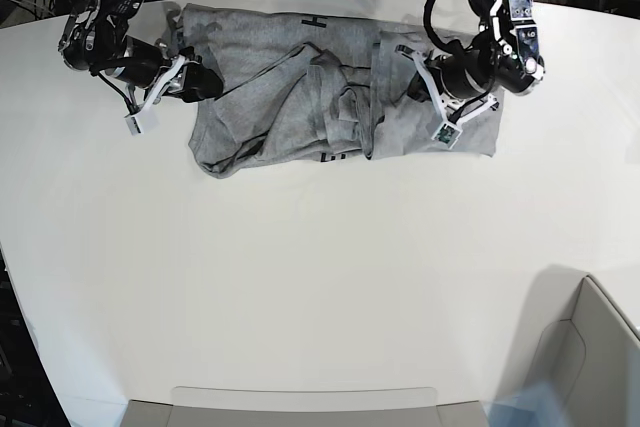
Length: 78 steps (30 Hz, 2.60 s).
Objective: Fold the T-shirt properly
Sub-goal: 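Move the right gripper onto the shirt's other end and pinch it, then fold the pinched end with the right gripper over toward the left gripper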
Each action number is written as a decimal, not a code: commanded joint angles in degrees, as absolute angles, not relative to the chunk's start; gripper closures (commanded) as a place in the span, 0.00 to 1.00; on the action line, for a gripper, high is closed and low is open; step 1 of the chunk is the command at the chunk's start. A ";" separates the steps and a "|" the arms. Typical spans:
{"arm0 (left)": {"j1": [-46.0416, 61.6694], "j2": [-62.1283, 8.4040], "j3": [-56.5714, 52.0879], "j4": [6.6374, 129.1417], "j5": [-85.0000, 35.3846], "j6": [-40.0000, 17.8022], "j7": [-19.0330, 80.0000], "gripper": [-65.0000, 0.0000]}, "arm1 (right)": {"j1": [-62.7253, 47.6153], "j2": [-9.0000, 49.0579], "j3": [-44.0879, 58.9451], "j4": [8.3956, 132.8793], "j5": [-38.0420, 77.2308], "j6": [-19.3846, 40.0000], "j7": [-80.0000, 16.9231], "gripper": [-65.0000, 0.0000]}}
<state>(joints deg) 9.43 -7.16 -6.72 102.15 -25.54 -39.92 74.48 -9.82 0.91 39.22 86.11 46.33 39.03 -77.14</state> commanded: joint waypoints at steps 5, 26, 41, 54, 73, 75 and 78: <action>9.10 -7.52 -6.90 103.08 -26.07 -40.00 73.71 1.00 | -9.01 1.45 39.34 86.46 43.65 40.00 -80.00 0.62; 9.10 -7.52 -6.55 102.99 -26.07 -40.00 73.71 1.00 | -4.62 1.63 35.47 80.75 41.19 40.00 -80.00 0.62; 9.10 -7.52 -6.64 102.99 -26.07 -40.00 73.80 1.00 | -5.49 -1.54 21.93 79.69 40.92 40.00 -80.00 0.69; 9.19 -8.40 -13.76 109.93 -26.33 -40.00 73.89 1.00 | 1.63 2.59 22.99 79.78 41.19 40.00 -78.29 1.00; 17.19 -15.25 -31.34 109.49 -26.15 -40.00 73.89 1.00 | 14.64 6.90 11.12 93.85 41.01 19.12 -78.11 1.00; 17.27 -16.04 -32.40 109.49 -26.07 -40.00 73.89 1.00 | 13.93 6.81 5.67 97.45 41.01 14.20 -78.11 1.00; 18.42 -17.10 -33.80 109.49 -26.07 -40.00 73.89 1.00 | 13.85 6.73 -3.21 99.30 41.01 6.46 -78.02 1.00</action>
